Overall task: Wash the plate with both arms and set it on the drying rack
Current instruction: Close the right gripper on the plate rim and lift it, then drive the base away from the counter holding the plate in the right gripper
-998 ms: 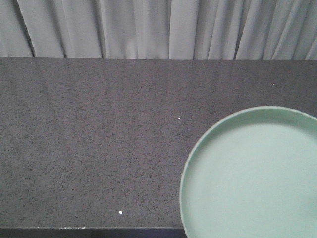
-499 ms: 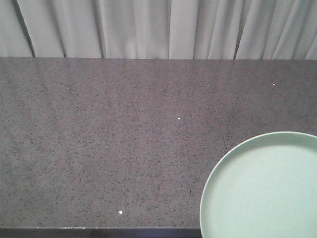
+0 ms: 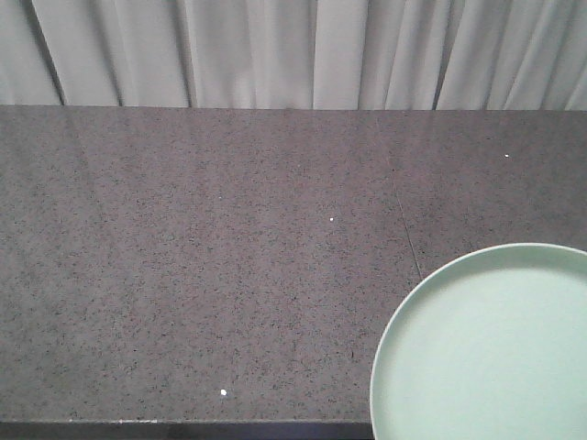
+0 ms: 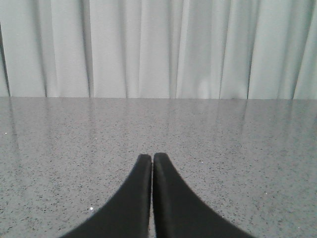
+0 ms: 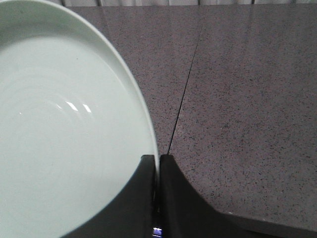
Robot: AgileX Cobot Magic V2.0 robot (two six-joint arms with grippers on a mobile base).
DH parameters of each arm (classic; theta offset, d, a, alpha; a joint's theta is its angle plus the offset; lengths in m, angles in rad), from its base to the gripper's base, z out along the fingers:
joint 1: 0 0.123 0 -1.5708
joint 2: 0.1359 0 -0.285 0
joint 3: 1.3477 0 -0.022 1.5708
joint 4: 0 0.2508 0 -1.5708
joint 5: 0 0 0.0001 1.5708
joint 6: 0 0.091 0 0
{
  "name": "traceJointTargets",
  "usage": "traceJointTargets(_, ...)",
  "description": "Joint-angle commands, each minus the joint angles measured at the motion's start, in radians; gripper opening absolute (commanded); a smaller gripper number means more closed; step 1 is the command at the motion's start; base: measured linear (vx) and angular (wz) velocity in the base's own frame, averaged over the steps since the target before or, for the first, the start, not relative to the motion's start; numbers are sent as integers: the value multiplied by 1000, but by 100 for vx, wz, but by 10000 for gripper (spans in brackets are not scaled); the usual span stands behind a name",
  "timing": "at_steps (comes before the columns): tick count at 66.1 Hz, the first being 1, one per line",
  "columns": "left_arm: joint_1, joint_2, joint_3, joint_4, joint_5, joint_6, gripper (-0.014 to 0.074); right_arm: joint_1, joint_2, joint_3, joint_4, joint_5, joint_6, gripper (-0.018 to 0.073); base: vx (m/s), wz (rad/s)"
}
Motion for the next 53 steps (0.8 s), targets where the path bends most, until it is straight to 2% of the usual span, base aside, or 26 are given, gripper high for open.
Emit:
traceJointTargets(1,2,-16,16,-1,-73,-8,-6,-6,13,-22,12,-76,4,-5,0,0)
traceJointTargets(53,2,-16,16,-1,-73,-8,-6,-6,13,-22,12,-76,4,-5,0,0)
